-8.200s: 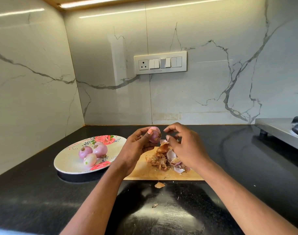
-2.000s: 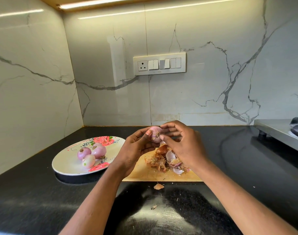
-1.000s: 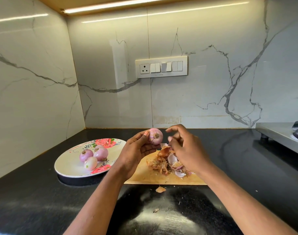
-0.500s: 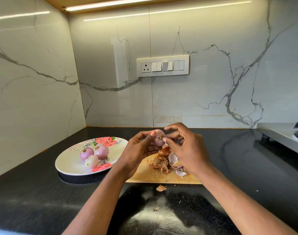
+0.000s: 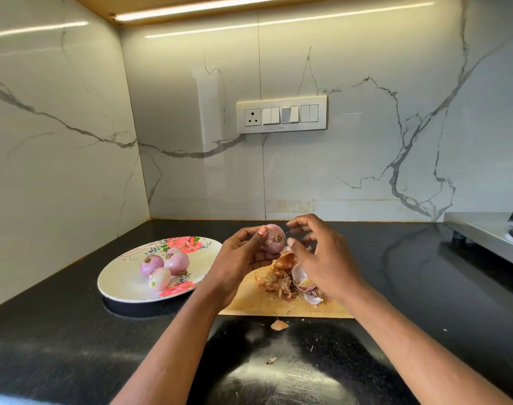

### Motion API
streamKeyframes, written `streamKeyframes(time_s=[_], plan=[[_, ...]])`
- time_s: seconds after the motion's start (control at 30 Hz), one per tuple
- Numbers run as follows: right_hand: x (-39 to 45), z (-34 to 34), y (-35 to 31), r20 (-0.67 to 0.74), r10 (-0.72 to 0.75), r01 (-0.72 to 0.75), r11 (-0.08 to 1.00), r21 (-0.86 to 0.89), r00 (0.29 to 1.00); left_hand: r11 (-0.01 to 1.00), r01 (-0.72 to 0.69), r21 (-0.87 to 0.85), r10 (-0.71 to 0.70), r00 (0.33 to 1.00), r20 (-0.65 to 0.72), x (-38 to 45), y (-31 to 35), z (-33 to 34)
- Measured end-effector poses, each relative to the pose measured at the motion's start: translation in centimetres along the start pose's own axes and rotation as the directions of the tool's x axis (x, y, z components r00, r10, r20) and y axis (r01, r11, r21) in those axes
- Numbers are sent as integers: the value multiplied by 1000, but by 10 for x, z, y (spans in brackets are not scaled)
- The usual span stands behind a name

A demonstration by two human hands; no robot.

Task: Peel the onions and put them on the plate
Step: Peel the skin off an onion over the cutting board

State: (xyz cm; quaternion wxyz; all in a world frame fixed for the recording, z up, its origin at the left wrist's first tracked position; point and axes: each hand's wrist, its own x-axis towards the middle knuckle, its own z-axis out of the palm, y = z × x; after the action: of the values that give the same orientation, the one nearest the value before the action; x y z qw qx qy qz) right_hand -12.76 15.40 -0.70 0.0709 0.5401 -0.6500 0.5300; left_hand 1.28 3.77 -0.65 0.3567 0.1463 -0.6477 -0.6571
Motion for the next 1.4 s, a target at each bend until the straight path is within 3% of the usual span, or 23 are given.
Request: streamKeyframes(time_s=[0.13,0.3,0.6,0.87,1.4], plan=[[-3,2,-2,96,-26,29,999,-35,995,998,-6,55,6,1000,8,0,0,0],[-5,1,-2,69,-31,36,997,-66,997,990,2,139,-2,1000,5,-1,1,3],[-6,-4,2,64,154,-164,967,193,986,985,-39,170,41,999,-5,-6,6,2],[-9,-6,-4,52,182,-189,953,238,982,975,-79,210,81,997,0,-5,4,2],[-12,-4,-5,87,186,-199,960,196,979,937,-185,296,210,976,-54,-6,3,6]])
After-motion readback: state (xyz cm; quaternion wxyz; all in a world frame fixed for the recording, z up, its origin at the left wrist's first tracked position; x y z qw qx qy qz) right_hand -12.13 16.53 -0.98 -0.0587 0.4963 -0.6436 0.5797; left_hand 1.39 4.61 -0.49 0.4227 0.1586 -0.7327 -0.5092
